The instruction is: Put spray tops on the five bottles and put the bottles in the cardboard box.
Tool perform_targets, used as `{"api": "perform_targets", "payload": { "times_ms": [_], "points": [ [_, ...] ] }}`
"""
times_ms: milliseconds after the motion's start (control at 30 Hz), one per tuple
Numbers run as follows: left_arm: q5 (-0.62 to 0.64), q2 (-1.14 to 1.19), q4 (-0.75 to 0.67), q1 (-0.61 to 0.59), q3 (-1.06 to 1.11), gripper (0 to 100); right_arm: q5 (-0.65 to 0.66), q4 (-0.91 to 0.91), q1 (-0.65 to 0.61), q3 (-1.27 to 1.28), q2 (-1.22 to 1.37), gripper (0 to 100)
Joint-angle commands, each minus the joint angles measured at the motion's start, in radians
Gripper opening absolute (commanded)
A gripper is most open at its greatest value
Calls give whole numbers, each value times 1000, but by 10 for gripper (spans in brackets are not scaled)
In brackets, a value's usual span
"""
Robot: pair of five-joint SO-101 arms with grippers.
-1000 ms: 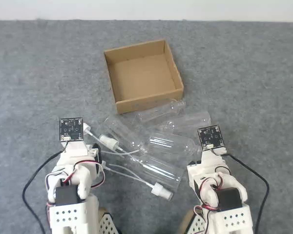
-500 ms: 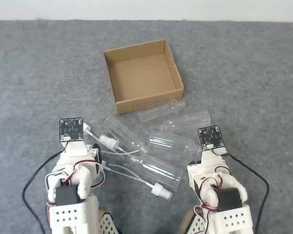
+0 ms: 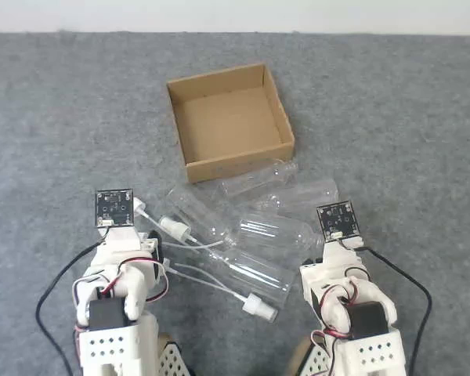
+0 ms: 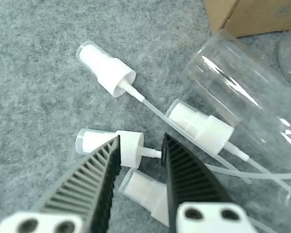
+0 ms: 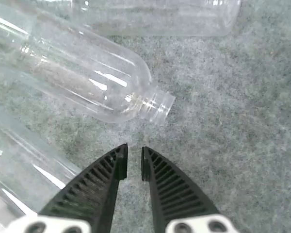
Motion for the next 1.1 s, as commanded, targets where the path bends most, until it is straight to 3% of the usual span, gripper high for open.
{"api": "perform_targets", "payload": {
  "times_ms": [0,1067],
  "points": [
    [-2,-17,0,-3,-15,127,-9,2,-7,25,-13,22],
    [-2,-17,0,-3,-15,127,-6,7,-27,-21,-13,22]
  ]
}}
